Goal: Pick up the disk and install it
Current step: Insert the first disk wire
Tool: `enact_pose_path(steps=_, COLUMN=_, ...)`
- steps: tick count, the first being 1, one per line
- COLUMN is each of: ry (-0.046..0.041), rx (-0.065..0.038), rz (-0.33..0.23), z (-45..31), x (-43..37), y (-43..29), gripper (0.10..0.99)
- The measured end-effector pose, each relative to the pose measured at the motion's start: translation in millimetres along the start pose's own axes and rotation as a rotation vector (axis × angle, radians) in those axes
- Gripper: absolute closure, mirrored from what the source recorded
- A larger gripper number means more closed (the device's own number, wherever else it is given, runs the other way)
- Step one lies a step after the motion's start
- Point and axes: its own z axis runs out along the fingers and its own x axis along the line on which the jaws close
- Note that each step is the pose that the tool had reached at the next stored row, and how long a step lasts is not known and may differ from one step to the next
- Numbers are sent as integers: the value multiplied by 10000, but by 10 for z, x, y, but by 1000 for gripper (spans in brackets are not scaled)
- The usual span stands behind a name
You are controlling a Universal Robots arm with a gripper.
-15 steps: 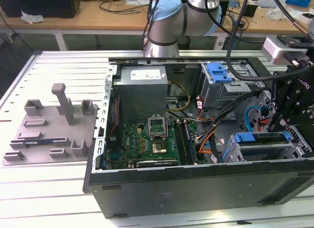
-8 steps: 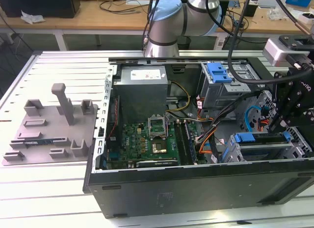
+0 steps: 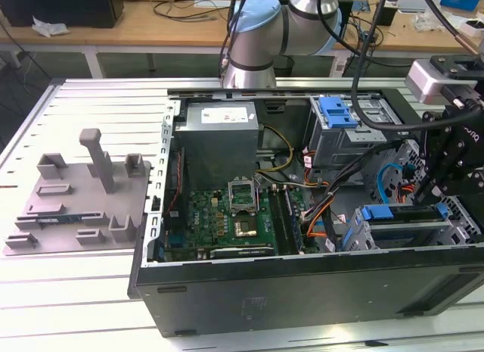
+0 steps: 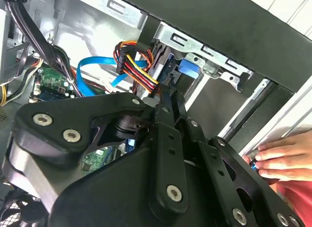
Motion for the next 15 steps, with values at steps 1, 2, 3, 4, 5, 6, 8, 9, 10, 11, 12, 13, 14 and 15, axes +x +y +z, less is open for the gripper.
enact_pose_path(steps=1, ry=-4, rx=0, rz=0, z=0, x=0, y=-2, gripper=918)
enact_pose_path(steps=2, ry=-8, rx=0, rz=0, z=1, x=0, y=-3, gripper=918)
enact_pose_path(steps=3, ry=-11, rx=0, rz=0, z=2, x=0, y=-4, gripper=918)
enact_pose_path(steps=4, ry=-11, rx=0, rz=0, z=3, x=1, y=-4, gripper=918)
enact_pose_path(steps=5, ry=-11, rx=0, rz=0, z=4, x=1, y=-5, gripper=918)
enact_pose_path(steps=6, ry=-13, rx=0, rz=0, z=7, x=1, y=-5, gripper=918)
enact_pose_path(steps=8, ry=-15, rx=0, rz=0, z=11, x=1, y=-5, gripper=918)
enact_pose_path(steps=9, ry=-16, rx=0, rz=0, z=14, x=1, y=-5, gripper=918)
enact_pose_path(steps=10, ry=-17, rx=0, rz=-1, z=16, x=1, y=-5, gripper=918)
enact_pose_path(steps=11, ry=-16, rx=0, rz=-1, z=18, x=1, y=-5, gripper=918)
enact_pose_path(steps=12, ry=-16, rx=0, rz=0, z=21, x=1, y=-5, gripper=918)
enact_pose_path(steps=13, ry=-16, rx=0, rz=0, z=23, x=1, y=-5, gripper=918)
enact_pose_path(steps=14, ry=-16, rx=0, rz=-1, z=25, x=1, y=-5, gripper=918)
enact_pose_path(steps=15, ry=-16, rx=0, rz=-1, z=26, x=1, y=-5, gripper=918)
